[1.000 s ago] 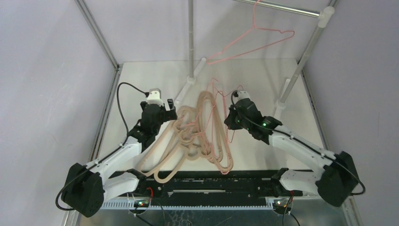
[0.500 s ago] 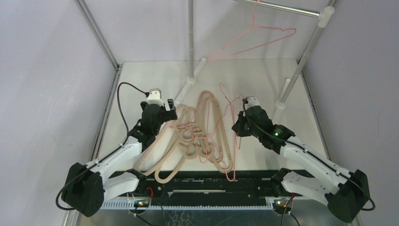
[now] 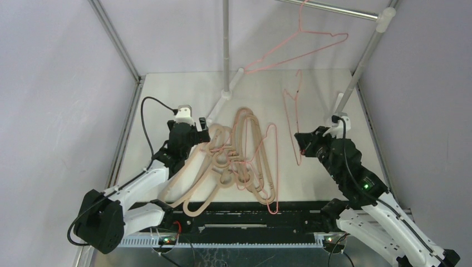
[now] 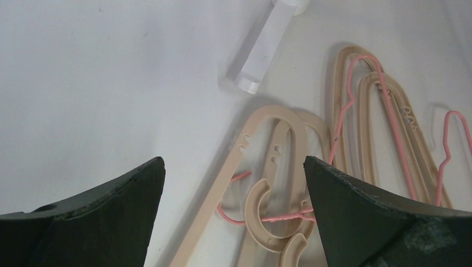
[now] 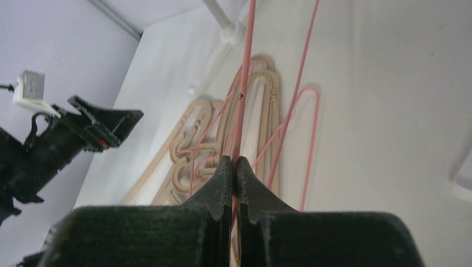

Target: Organize the hangers

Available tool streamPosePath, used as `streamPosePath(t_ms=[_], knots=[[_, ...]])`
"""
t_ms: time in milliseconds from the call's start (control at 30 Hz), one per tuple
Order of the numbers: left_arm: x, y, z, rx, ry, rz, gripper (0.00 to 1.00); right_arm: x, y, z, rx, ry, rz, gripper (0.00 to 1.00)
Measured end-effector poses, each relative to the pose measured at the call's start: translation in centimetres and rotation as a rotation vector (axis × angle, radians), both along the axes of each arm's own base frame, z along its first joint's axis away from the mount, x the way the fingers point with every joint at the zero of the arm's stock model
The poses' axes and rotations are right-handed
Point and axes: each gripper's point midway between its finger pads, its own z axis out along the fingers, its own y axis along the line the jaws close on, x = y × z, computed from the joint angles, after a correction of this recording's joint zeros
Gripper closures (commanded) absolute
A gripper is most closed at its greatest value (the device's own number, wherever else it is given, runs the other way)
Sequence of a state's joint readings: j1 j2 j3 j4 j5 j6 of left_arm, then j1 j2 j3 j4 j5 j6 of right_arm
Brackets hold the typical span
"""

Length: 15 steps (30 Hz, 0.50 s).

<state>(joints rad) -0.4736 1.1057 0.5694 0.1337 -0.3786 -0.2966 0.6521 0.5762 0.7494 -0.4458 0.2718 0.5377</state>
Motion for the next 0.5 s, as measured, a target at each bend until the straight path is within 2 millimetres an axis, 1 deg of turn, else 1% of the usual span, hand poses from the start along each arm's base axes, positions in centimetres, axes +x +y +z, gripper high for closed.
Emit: streamPosePath(t_ms=[167,300,400,500], knots=[[0.0,0.0,0.0,0.0,0.0,0.0,0.0,0.4,-2.0,1.8,0.036,-0.047,-0.11,1.0],[0.0,0.0,0.0,-0.001,0.0,0.0,0.01,0.1,-3.8,3.4,0.06,-0.099,-0.184,1.0],[0.0,0.0,0.0,-0.001,0.0,-0.001,0.0,0.1,-4.7,5.4,0.08,-0.142,-0.226,1.0],[0.0,0.0,0.0,-0.001,0.0,-0.001,0.0,0.4,-5.2,7.7,0.092,-0.193,-0.257,1.0]])
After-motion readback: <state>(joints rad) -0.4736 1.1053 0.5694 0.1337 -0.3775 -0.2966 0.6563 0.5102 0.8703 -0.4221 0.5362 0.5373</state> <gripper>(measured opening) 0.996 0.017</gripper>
